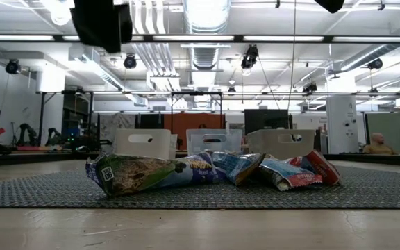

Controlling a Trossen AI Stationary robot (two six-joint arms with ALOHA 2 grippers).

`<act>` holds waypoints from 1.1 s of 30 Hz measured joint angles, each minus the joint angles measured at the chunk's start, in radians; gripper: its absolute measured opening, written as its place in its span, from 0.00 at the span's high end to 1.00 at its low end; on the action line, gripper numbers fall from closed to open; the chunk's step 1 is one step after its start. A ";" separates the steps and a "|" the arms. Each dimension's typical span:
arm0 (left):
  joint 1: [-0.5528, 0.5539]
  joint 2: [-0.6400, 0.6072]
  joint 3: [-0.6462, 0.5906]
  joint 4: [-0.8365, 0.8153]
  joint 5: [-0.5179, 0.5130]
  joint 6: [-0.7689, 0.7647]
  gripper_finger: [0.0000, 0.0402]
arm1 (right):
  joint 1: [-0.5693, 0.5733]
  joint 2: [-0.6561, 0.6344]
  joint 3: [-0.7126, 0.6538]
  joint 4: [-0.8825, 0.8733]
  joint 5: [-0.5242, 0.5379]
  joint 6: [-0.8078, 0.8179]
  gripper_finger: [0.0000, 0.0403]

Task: Pick and place Granola Bars by type
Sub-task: Put the blue granola bar into the transparent bin

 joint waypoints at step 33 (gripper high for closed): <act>0.006 0.206 0.000 0.165 -0.326 -0.506 0.53 | 0.000 0.000 -0.093 -0.007 0.104 -0.026 0.98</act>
